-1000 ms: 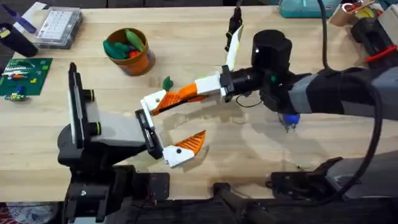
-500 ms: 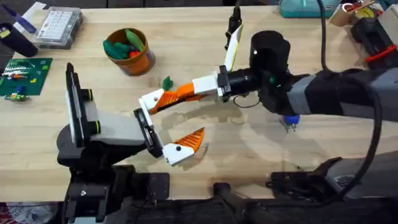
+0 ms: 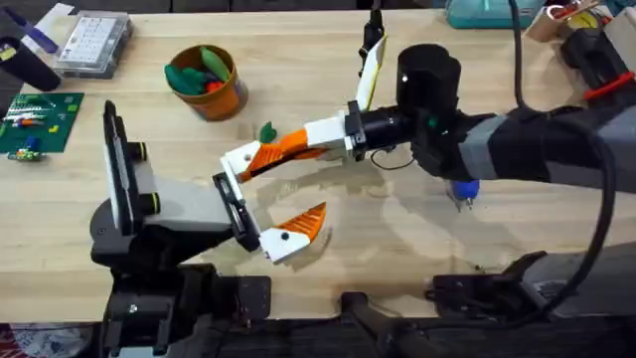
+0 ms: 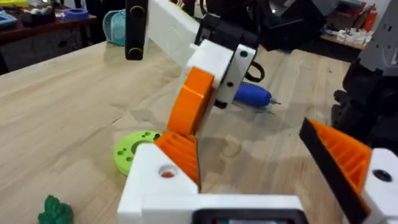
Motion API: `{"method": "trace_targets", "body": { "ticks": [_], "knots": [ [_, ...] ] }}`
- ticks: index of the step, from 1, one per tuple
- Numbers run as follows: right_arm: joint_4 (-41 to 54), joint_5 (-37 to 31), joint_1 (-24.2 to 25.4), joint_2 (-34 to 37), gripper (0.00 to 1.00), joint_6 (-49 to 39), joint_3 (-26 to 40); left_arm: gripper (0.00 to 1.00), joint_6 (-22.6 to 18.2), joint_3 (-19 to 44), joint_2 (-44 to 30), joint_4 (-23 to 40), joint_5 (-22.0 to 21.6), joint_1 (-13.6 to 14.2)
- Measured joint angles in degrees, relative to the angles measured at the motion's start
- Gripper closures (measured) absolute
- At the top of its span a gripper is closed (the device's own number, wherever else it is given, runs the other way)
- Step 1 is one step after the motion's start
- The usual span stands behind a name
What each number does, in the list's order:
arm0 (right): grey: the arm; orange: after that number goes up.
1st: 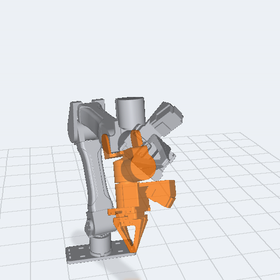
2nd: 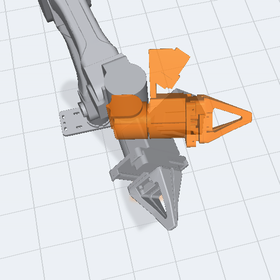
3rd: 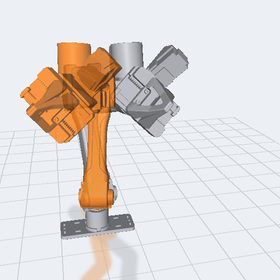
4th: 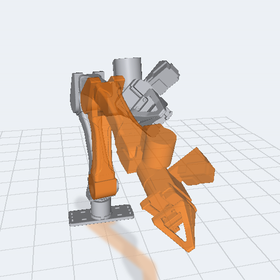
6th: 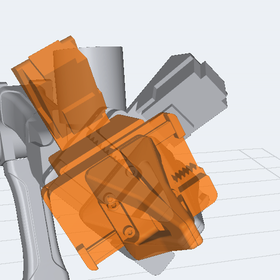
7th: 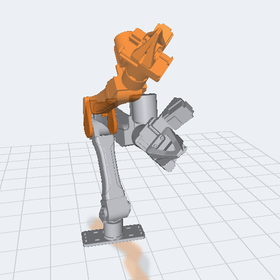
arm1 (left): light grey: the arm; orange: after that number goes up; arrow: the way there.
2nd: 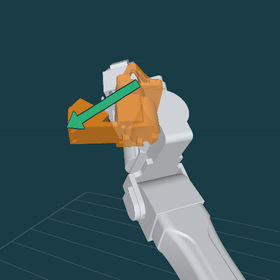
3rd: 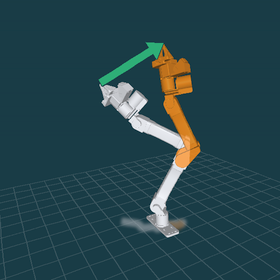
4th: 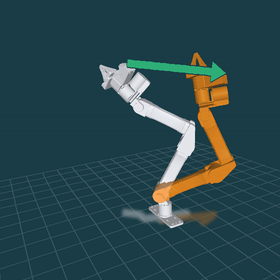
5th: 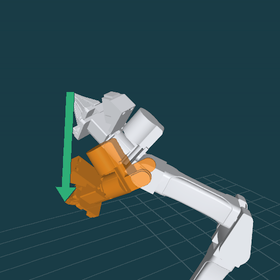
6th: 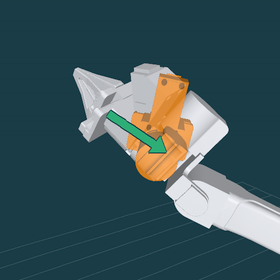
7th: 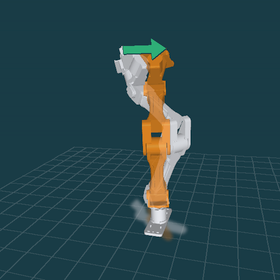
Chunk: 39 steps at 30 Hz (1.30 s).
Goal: Pick up the gripper from the table and insert it into the empty holder that is missing its gripper. Then pick up a screw, insert it into the mounting hole, and use the screwdriver to tighten it. Finally, clean up the table by picking up the vegetable and placing it into the bucket.
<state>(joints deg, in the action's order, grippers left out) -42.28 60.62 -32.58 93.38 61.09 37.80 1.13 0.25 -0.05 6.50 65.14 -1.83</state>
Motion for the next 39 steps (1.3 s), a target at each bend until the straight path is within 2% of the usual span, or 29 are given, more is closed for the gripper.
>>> {"method": "trace_targets", "body": {
  "ticks": [9, 12, 21, 26, 39],
  "knots": [
    [0.37, -0.31, -0.2, 0.0, 0.994, -0.26, 0.19, 0.015, 0.0, 0.0, 0.0, -0.01, -0.02, -0.04],
    [0.46, -0.38, -0.26, 0.0, 0.948, -0.3, 0.22, 0.014, 0.0, 0.0, 0.01, -0.02, -0.03, -0.04],
    [0.51, -0.38, -0.33, 0.0, 0.94, -0.29, 0.26, 0.014, 0.0, 0.0, 0.0, -0.02, 0.0, -0.04],
    [0.55, -0.37, -0.42, 0.0, 0.904, -0.3, 0.28, 0.014, -0.02, 0.0, 0.0, -0.01, 0.08, -0.04],
    [0.7, -0.18, -1.61, 0.0, 0.798, -0.71, 0.35, 0.014, -0.09, 0.02, 0.01, 0.58, 3.88, 0.56]
  ]
}}
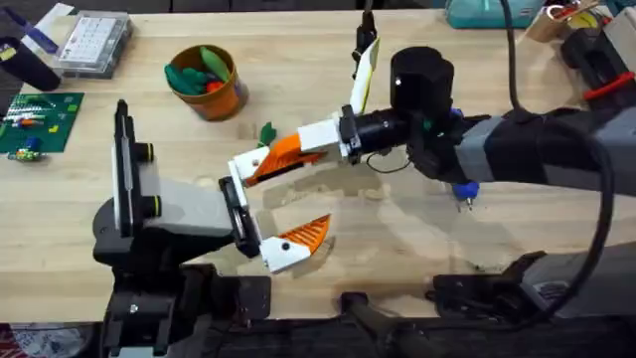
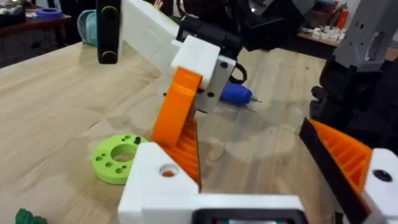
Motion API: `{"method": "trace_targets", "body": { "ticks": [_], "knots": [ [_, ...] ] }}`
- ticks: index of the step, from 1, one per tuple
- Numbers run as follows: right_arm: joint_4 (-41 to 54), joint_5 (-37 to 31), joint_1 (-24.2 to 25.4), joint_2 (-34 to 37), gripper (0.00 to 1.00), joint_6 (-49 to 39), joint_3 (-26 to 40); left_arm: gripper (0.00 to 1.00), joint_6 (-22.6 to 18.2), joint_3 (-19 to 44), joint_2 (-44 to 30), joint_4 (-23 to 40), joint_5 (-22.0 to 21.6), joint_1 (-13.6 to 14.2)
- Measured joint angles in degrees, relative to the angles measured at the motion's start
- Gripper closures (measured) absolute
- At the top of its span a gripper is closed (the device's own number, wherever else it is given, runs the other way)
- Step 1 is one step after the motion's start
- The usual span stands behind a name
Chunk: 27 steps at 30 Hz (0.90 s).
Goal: Pick up the gripper from the table and insert it into the empty holder that is missing its gripper. Then pick up a screw, insert it into the mounting hole, and use the screwdriver to tighten it. Finally, clean up the table by picking up the vegetable and placing it into the bucket.
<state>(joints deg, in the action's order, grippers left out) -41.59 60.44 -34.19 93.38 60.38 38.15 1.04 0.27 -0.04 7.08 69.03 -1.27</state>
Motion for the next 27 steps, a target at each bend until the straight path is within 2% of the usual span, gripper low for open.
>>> {"method": "trace_targets", "body": {
  "ticks": [10, 19, 20, 22, 25, 26, 27],
  "knots": [
    [0.12, 0.74, 0.54, 0.01, 0.781, -0.05, 0.0, 0.014, -0.22, 0.02, 0.01, 0.23, 1.55, 0.2],
    [0.3, 1.52, 1.37, 0.01, 0.666, -0.45, 0.0, 0.014, -0.22, 0.02, 0.0, 0.28, 1.87, 0.27],
    [0.35, 1.76, 1.41, 0.01, 0.631, -0.45, 0.0, 0.014, -0.22, 0.02, -0.01, 0.3, 1.87, 0.27],
    [0.45, 2.31, 1.61, 0.02, 0.477, -0.51, 0.0, 0.014, -0.22, 0.02, 0.0, 0.3, 1.88, 0.27],
    [0.42, 3.19, 2.49, 0.02, 0.115, -0.74, 0.0, 0.015, -0.22, 0.02, 0.01, 0.3, 1.89, 0.27],
    [0.4, 3.46, 2.91, 0.02, 0.037, -0.83, 0.0, 0.014, -0.23, 0.02, 0.01, 0.3, 1.89, 0.27],
    [0.41, 3.66, 3.32, 0.02, 0.016, -0.81, 0.0, 0.014, -0.23, 0.02, 0.01, 0.3, 1.89, 0.27]
  ]
}}
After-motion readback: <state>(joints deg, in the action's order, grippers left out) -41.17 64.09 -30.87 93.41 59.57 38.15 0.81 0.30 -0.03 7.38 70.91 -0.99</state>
